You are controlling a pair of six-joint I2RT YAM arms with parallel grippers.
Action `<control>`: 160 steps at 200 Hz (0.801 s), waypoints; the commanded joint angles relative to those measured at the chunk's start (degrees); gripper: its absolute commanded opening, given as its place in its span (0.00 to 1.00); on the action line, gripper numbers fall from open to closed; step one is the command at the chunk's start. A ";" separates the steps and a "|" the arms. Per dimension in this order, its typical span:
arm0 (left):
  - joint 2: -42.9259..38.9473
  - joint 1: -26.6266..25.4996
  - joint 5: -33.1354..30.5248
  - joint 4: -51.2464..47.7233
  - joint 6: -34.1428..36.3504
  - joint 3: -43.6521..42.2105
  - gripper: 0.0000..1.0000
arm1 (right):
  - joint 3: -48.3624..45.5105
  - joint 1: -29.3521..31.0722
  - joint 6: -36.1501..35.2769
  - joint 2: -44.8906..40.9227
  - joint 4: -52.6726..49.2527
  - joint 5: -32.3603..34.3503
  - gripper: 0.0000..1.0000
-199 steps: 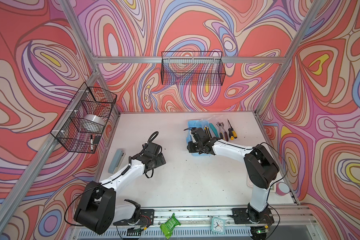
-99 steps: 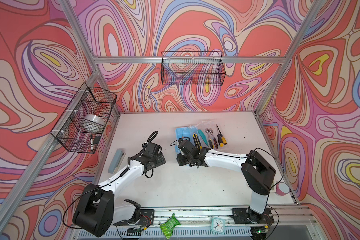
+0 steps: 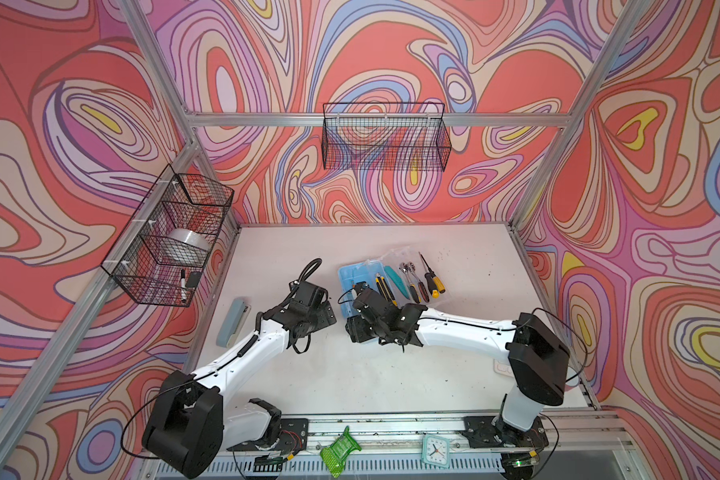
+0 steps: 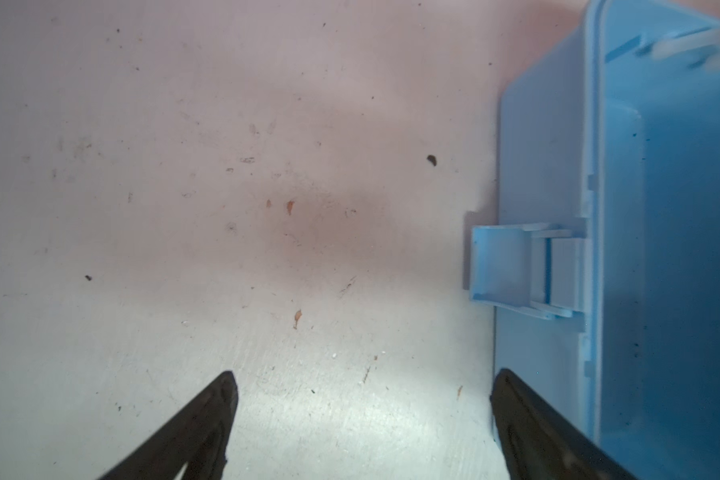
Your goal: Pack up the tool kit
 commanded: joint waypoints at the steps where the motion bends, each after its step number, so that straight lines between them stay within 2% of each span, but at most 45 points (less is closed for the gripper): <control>1: -0.26 -2.42 -2.08 -1.88 -0.25 3.27 0.94 | 2.00 -0.02 -2.97 -3.31 -2.61 4.45 0.75; 24: 1.57 -5.88 -2.49 -1.26 -0.84 6.28 0.90 | 2.06 -0.80 -5.41 -6.00 -3.86 6.29 0.78; 50: 5.17 -9.04 -0.44 0.60 -1.02 10.35 0.82 | -1.66 -5.25 -6.82 -11.36 -1.88 4.37 0.79; 69: 8.47 -11.02 1.72 2.32 -0.72 13.45 0.76 | -6.28 -10.83 -7.90 -16.75 0.94 1.59 0.79; 111: 17.08 -15.40 3.76 2.74 1.50 22.06 0.74 | -14.85 -24.85 -11.97 -27.57 4.44 -5.07 0.79; 160: 24.80 -17.22 7.21 3.46 1.43 28.08 0.73 | -20.75 -44.07 -11.50 -29.46 8.19 -19.82 0.79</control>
